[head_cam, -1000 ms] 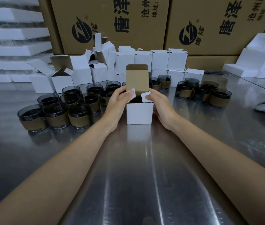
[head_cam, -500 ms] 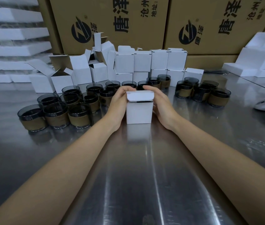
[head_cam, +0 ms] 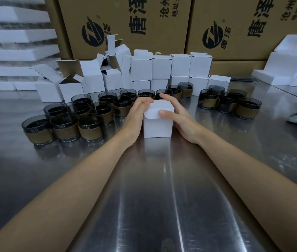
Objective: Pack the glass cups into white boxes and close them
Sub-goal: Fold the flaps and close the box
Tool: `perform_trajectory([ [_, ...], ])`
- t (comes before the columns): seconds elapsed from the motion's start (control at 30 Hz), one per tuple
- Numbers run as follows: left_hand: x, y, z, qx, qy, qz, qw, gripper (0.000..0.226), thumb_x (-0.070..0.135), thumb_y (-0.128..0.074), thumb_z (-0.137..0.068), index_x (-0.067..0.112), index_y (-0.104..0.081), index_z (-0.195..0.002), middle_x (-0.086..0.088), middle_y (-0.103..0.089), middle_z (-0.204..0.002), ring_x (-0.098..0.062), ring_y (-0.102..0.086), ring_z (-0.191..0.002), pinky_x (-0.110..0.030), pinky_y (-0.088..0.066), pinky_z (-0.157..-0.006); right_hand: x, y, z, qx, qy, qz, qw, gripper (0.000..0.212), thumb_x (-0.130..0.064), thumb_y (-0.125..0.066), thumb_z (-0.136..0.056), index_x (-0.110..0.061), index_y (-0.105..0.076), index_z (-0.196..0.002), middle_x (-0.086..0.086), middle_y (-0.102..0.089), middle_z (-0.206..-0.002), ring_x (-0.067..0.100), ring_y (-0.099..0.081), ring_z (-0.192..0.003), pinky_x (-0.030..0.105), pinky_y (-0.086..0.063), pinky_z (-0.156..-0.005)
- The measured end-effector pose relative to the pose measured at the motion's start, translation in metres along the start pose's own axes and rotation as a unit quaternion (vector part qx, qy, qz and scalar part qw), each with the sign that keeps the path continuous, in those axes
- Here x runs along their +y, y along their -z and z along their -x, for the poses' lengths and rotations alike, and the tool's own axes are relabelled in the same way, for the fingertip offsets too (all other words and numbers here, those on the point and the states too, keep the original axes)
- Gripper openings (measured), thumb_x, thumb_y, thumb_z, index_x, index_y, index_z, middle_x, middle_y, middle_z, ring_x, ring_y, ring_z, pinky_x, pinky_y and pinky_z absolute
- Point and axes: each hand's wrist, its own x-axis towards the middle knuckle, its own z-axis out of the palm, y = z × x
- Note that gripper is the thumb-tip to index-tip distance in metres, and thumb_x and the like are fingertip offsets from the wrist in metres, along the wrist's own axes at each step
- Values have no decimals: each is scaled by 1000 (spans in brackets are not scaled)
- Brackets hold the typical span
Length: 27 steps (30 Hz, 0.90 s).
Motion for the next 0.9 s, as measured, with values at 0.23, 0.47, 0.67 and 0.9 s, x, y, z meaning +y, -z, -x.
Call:
perform_trajectory([
  [0.23, -3, 2, 3, -31, -46, -62, 996, 37, 36, -51, -98, 22, -49, -132, 7, -40, -149, -7, -39, -135, -31, -32, -114, 0, -7, 1, 82, 60, 37, 994, 35, -27, -69, -89, -21, -58, -122, -1, -64, -116, 12, -61, -108, 32, -50, -94],
  [0.47, -1, -1, 6, -31, -59, -90, 994, 24, 18, -48, -101, 11, -51, -123, -9, -45, -138, -19, -44, -129, -28, -38, -108, 2, -1, 1, 36, 53, 36, 997, 37, -34, -65, -84, -27, -57, -119, -1, -59, -126, 20, -54, -122, 36, -41, -102],
  [0.67, 3, -4, 4, -35, -25, -63, 997, 25, 5, -48, -95, 17, -53, -116, 2, -36, -142, -4, -36, -126, -4, -31, -95, 2, -1, -1, 15, 34, 12, 999, 33, -36, -58, -83, -22, -61, -113, 0, -60, -117, 15, -57, -108, 33, -42, -93],
  [0.9, 20, -17, 8, 21, 43, 37, 998, 52, 17, -47, -59, 23, -61, -109, -8, -49, -138, -22, -49, -125, -29, -42, -97, 0, -9, -5, 36, 30, 33, 998, 20, -28, -52, -77, -27, -61, -95, -4, -60, -109, 18, -53, -105, 36, -36, -92],
])
